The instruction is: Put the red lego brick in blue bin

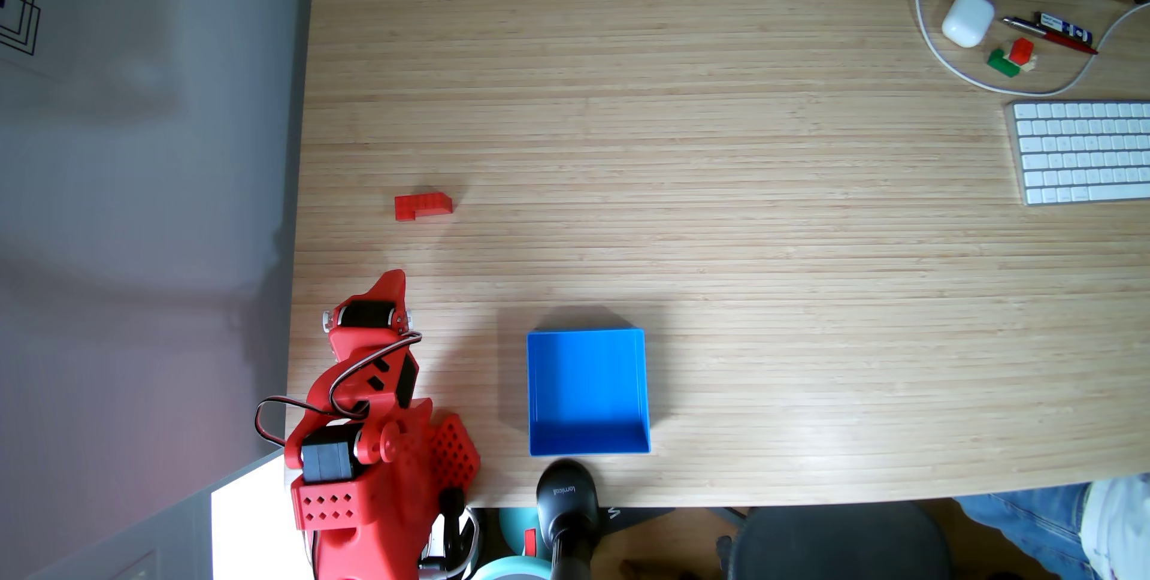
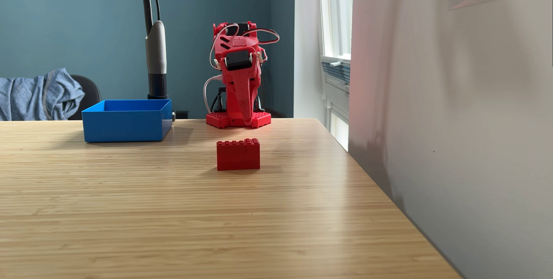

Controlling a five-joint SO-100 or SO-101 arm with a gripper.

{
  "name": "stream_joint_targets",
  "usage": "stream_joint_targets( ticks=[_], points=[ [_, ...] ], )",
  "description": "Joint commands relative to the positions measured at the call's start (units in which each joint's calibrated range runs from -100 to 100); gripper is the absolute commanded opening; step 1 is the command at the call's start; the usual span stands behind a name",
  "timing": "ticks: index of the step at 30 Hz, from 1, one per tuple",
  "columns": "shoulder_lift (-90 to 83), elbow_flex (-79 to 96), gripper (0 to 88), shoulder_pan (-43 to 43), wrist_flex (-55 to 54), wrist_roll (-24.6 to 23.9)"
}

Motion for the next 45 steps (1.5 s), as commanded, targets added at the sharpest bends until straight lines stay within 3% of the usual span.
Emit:
stream_joint_targets(
  ticks=[1,18,26,34,38,45],
  points=[
    [-0.27,0.78,0.1,0.07,-0.01,0.39],
    [-0.27,0.42,0.1,0.0,0.4,0.54],
    [0.55,-9.29,0.3,0.14,0.8,1.22],
    [20.69,-24.9,1.8,2.31,0.8,1.56],
    [32.87,-32.34,8.1,3.03,0.8,2.05],
    [51.18,-45.86,26.4,5.34,3.32,3.66]
  ],
)
